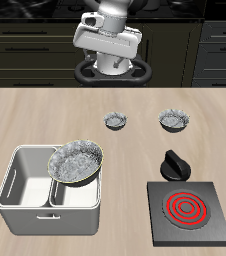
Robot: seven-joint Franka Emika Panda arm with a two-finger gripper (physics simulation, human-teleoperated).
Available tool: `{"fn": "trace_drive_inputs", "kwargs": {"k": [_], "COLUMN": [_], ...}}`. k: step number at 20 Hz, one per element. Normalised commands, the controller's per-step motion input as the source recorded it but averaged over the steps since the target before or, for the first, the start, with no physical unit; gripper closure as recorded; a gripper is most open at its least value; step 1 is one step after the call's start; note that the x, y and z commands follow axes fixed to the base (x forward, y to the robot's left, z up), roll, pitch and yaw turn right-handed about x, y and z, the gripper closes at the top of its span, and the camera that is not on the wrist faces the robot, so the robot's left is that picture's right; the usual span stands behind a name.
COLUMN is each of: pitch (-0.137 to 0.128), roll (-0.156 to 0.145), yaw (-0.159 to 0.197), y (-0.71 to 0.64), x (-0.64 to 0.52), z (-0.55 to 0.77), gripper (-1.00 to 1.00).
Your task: Place the largest bowl in the left side of the drainer and the medium bowl in the right side
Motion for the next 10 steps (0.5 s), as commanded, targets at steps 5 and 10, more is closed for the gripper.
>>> {"fn": "trace_drive_inputs", "kwargs": {"k": [5, 10], "pitch": [0.021, 0.007], "roll": [-0.007, 0.025], "yaw": [-0.003, -0.013], "y": [0.33, 0.52], "x": [0.03, 0.04], "z": [-0.05, -0.02], "gripper": [-1.0, -1.0]}}
